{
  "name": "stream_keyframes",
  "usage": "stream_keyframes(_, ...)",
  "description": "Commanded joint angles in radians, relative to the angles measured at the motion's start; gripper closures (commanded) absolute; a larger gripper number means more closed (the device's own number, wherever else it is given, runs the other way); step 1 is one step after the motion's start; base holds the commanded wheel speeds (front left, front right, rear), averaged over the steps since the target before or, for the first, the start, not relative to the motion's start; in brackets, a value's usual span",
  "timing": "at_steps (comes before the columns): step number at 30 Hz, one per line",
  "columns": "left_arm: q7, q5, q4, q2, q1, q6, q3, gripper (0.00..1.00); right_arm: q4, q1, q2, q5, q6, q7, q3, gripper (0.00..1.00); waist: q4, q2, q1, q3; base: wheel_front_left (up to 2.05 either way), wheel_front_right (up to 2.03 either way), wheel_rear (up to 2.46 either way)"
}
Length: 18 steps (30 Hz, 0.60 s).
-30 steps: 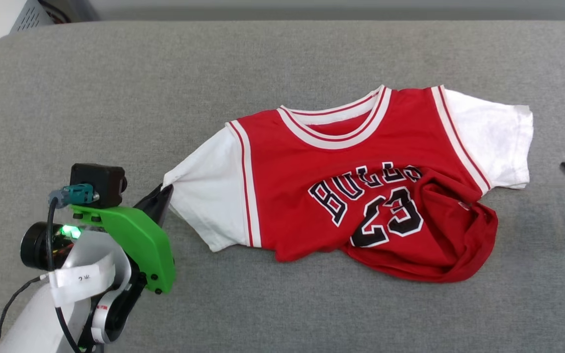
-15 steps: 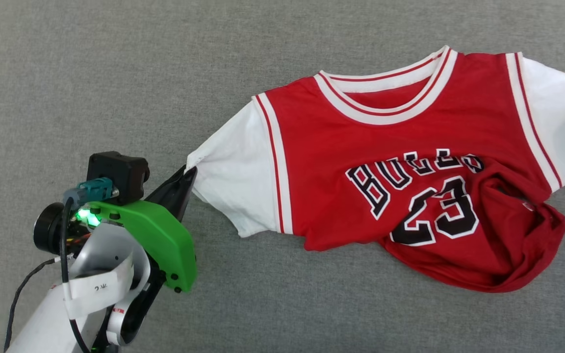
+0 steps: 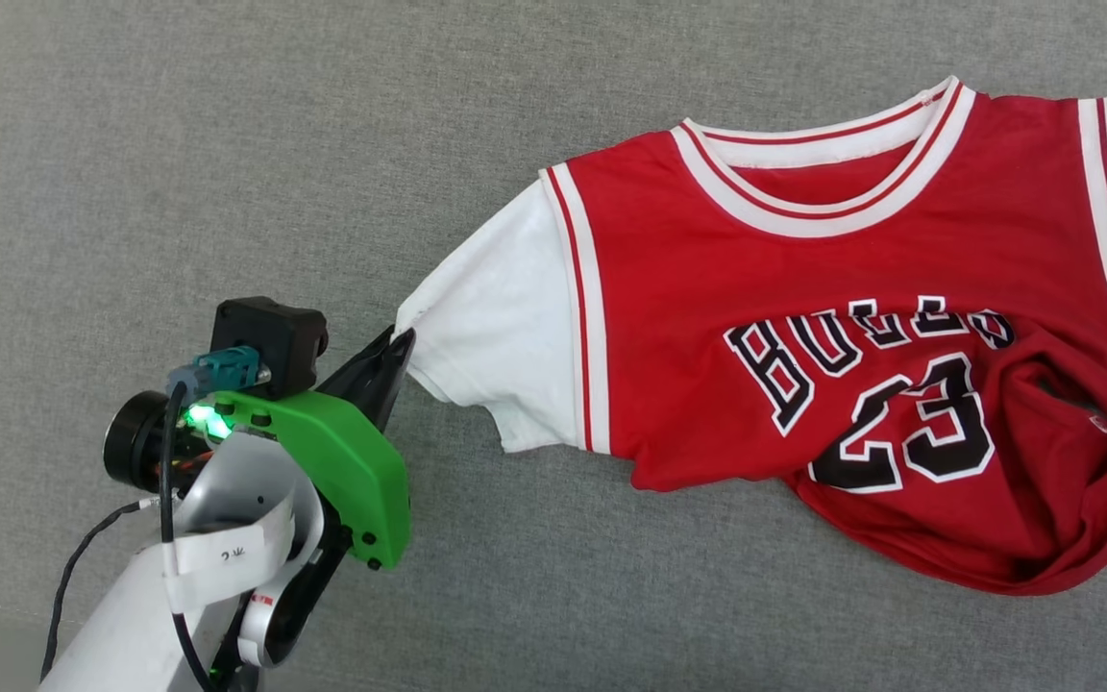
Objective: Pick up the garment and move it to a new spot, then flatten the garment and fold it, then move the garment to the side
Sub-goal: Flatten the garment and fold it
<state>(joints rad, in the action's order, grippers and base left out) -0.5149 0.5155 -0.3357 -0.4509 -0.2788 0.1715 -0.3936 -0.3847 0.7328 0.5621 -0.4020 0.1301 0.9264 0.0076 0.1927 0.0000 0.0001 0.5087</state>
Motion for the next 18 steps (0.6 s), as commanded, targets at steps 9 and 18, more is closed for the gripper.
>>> stream_keyframes(9, 0.043, 0.001, 0.061, -0.003, -0.013, -0.005, 0.018, 1.00, -0.053, -0.052, -0.007, -0.041, 0.001, -0.146, 0.035, 1.00, -0.023, 0.0000, -0.0001, -0.088, 0.00, 0.00, 0.00)
stream_keyframes(18, 0.088, 0.013, 0.081, -0.015, 0.001, 0.004, 0.058, 1.00, 0.021, -0.099, 0.014, -0.122, 0.001, -0.300, 0.052, 1.00, -0.085, 0.0000, -0.0001, -0.228, 0.00, 0.00, 0.00)
